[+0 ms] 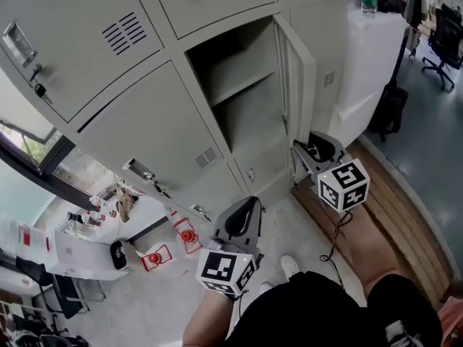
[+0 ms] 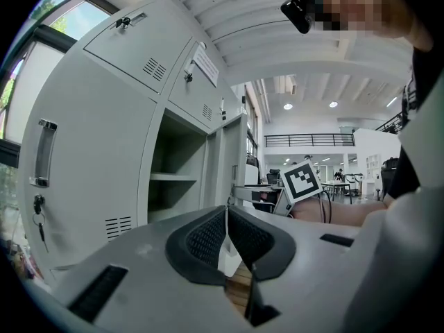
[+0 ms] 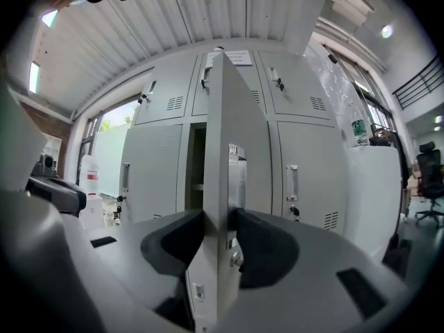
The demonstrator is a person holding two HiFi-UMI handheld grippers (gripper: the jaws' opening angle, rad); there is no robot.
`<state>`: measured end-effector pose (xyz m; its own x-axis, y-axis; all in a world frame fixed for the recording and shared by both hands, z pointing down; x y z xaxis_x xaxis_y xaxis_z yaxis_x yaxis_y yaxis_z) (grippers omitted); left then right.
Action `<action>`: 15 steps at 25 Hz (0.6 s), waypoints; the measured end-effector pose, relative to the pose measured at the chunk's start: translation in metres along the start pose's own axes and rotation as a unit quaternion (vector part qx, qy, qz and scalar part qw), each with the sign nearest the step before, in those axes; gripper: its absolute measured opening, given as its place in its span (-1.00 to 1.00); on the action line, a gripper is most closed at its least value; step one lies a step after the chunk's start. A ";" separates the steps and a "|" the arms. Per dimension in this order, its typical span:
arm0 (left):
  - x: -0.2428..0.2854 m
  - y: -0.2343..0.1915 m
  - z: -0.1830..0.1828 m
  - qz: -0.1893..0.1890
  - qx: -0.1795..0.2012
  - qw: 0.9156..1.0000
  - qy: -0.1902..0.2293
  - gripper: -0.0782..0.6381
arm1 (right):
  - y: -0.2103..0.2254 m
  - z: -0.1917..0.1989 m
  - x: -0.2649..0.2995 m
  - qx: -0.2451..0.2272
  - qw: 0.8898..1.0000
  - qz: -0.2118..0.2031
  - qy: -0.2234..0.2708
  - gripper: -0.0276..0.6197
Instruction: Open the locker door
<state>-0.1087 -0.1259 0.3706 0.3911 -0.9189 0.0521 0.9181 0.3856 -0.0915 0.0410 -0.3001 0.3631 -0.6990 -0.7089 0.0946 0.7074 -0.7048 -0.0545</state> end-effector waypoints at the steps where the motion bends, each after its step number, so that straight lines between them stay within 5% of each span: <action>1: 0.000 0.001 0.000 0.002 0.000 1.000 0.000 -0.72 | 0.002 0.000 -0.001 -0.002 1.000 0.003 0.000 -0.30; 15: 0.030 0.017 -0.003 0.038 0.005 0.999 0.005 -0.72 | 0.060 0.007 -0.035 -0.001 0.993 0.114 -0.006 -0.46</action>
<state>-0.0815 -0.1474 0.3677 0.4595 -0.8875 0.0349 0.8861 0.4555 -0.0854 0.1085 -0.3175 0.3636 -0.5193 -0.8497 0.0910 0.8470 -0.5259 -0.0776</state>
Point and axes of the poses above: the fingertips, and each gripper's own axes: x forward along the fingers, y to its right, z out of its underside, the point moved 6 cm from there along -x, backward along the fingers, and after that the axes turned 4 degrees about z, right-handed, at the moved point
